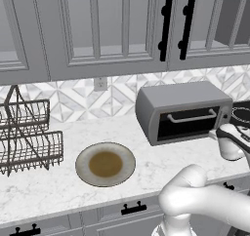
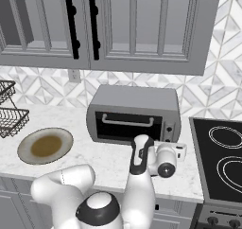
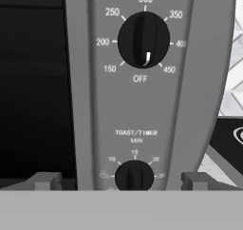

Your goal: Pick up the kebab skewer and baguette bread, and place them inside the toaster oven. Close the toaster oven door and start by setting the timer.

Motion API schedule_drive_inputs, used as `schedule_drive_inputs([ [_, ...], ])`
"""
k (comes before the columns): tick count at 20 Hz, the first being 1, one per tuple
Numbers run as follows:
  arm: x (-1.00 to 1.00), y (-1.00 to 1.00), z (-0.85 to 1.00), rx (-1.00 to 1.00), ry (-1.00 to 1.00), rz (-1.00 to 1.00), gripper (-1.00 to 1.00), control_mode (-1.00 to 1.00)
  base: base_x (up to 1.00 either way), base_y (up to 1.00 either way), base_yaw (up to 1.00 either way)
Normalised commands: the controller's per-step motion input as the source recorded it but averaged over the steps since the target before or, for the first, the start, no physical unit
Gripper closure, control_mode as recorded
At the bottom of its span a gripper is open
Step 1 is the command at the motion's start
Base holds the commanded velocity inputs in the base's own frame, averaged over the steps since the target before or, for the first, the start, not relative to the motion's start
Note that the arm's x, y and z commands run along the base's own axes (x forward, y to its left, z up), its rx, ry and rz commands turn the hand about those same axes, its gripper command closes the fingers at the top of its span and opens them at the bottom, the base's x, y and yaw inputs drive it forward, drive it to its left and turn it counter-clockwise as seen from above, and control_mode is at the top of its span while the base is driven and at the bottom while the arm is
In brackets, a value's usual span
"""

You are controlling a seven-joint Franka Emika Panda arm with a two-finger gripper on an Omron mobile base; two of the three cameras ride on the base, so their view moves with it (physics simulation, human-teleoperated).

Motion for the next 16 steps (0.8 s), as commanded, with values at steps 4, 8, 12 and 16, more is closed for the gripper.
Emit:
schedule_drive_inputs([
  [4, 0.00, 0.00, 0.00, 0.00, 0.00, 0.00, -1.00, -1.00, 0.00, 0.00, 0.00],
  [8, 0.00, 0.00, 0.00, 0.00, -0.01, 0.00, -1.00, -1.00, 0.00, 0.00, 0.00],
  [12, 0.00, 0.00, 0.00, 0.00, 0.00, 0.00, -1.00, -1.00, 0.00, 0.00, 0.00],
  [16, 0.00, 0.00, 0.00, 0.00, 0.00, 0.00, -1.00, -1.00, 0.00, 0.00, 0.00],
])
